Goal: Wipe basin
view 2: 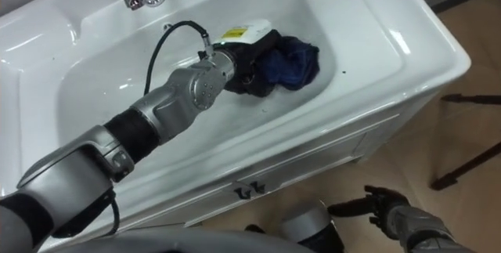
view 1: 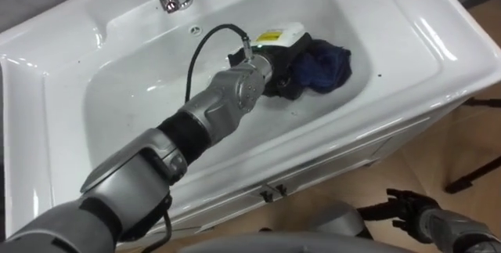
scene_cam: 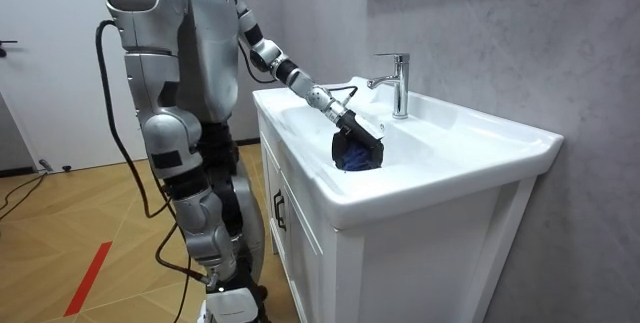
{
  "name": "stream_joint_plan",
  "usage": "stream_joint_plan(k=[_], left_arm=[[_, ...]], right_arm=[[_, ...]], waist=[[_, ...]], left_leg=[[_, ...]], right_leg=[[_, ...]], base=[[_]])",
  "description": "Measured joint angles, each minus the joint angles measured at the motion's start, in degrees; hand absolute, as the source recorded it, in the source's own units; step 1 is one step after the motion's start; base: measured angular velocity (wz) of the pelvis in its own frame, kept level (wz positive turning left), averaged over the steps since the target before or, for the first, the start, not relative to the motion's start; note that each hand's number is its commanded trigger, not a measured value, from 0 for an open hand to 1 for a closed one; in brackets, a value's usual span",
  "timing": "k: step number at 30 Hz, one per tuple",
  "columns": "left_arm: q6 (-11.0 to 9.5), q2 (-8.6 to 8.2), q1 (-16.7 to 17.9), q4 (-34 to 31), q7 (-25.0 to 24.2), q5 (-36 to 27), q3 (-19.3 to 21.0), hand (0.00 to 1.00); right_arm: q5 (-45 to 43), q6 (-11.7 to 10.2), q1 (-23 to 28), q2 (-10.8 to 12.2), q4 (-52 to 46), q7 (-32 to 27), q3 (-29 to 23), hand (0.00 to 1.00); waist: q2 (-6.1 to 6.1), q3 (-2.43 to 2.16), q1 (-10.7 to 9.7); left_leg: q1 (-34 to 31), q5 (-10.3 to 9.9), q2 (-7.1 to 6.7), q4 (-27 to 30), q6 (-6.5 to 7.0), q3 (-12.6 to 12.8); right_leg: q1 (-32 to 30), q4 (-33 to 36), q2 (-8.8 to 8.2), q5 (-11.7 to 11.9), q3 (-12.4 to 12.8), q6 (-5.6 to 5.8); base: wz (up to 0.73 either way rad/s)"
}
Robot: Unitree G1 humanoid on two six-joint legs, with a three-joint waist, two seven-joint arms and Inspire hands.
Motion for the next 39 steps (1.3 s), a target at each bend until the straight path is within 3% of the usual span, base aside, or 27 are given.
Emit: stream_joint_plan(k=[19, 26, 32, 36, 39], left_arm=[[-0.15, -1.21, -0.8, -4.31, -0.03, -0.15, 0.47, 1.0], [-0.31, -1.17, -0.7, -3.99, -0.68, -0.15, 0.46, 1.0], [-5.33, -0.88, 1.12, 1.19, -0.68, -0.17, 1.31, 1.0], [-8.64, 0.28, 6.93, 5.66, -0.65, 0.54, 7.01, 1.0], [-9.42, 0.99, 9.81, 7.9, -0.65, 0.57, 10.34, 1.0]], right_arm=[[-0.13, 0.3, -0.13, 0.04, 1.59, -1.95, 4.51, 0.0], [-2.25, 0.3, -0.14, 0.06, 0.97, -1.94, 4.35, 0.0], [-5.71, 0.37, -0.01, 0.03, 0.44, -1.87, 4.29, 0.0], [-7.51, 0.34, 0.59, 0.16, -0.48, -1.96, 0.19, 0.0], [-8.0, 0.54, 1.7, 0.16, -0.39, -2.52, -0.26, 0.0]], waist=[[-0.62, 0.41, -0.16], [-1.6, 0.4, 0.04], [-2.19, 0.46, 0.13], [-2.55, 0.49, 0.7], [-3.2, 0.4, 1.78]], left_leg=[[-1.89, -0.71, 0.12, 1.29, 1.11, 0.12], [-1.93, -0.75, 0.17, 1.49, 1.17, 0.06], [-0.93, -0.75, 0.14, 1.5, 1.16, -0.12], [0.57, -0.77, -0.04, 1.35, 1.09, 0.03], [1.51, -0.96, 0.3, 1.52, 0.77, -0.07]], right_leg=[[-1.65, 1.12, -0.13, -0.42, -0.67, 0.54], [-1.66, 1.19, -0.13, -0.41, -0.58, 0.54], [-0.51, 0.97, -0.1, -0.42, -0.7, 0.54], [0.82, 0.86, 0.1, -0.52, -0.7, 0.36], [1.84, 0.82, 0.44, -0.67, -0.65, 0.15]], base=[[0.02], [0.0], [0.0], [-0.04], [-0.01]])
